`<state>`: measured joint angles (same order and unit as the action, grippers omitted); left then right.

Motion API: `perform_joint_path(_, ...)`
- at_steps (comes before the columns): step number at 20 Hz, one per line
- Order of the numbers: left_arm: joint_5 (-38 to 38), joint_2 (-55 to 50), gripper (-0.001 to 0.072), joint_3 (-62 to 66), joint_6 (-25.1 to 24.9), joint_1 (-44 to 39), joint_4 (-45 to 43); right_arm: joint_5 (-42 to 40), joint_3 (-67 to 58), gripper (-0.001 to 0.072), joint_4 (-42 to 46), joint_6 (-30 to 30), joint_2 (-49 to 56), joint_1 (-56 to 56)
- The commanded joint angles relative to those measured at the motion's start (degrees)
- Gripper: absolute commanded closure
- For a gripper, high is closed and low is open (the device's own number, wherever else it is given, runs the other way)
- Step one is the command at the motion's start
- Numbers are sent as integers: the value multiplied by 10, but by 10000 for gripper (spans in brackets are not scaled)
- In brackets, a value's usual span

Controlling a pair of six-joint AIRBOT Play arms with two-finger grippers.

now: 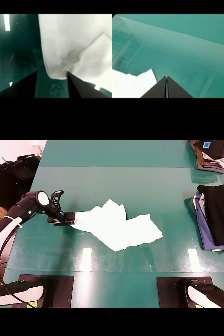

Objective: Fold the shirts.

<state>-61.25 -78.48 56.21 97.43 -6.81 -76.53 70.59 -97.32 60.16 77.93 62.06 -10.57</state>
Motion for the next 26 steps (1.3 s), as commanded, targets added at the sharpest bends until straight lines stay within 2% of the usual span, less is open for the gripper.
perform_joint_path(1, 25, 0, 264, -21, -21, 2, 69, 1, 0, 695, 0, 0, 0, 0)
perform_joint_path(2, 26, 0, 293, -21, -32, 2, 85, 1, -1, 695, 0, 0, 0, 0)
perform_joint_path(5, 34, 0, 295, -21, -39, 2, 97, 7, -1, 695, 0, 0, 0, 0)
perform_joint_path(6, 39, 0, 462, -20, -39, 2, 97, 12, -1, 695, 0, 0, 0, 0)
perform_joint_path(7, 43, 0, 680, -17, -40, 2, 94, 22, 0, 695, 2, 0, 0, 0)
perform_joint_path(10, 49, 17, 686, 18, -44, 2, 85, 79, 13, 695, 82, 18, -1, 0)
perform_joint_path(13, 78, 73, 686, 63, -45, 2, 57, 125, 107, 693, 139, 26, -5, 0)
perform_joint_path(14, 83, 89, 686, 76, -45, 2, 54, 123, 149, 654, 135, 26, -1, 0)
perform_joint_path(16, 80, 109, 685, 100, -45, 2, 53, 104, 236, 223, 113, 25, 28, 0)
perform_joint_path(17, 76, 113, 685, 107, -45, 2, 53, 89, 268, 189, 90, 21, 50, 0)
perform_joint_path(22, 47, 116, 685, 109, -49, 2, 49, 31, 352, 190, -56, -44, 173, -11)
perform_joint_path(26, 47, 116, 685, 109, -49, 2, 49, -21, 353, 190, -137, -76, 227, -34)
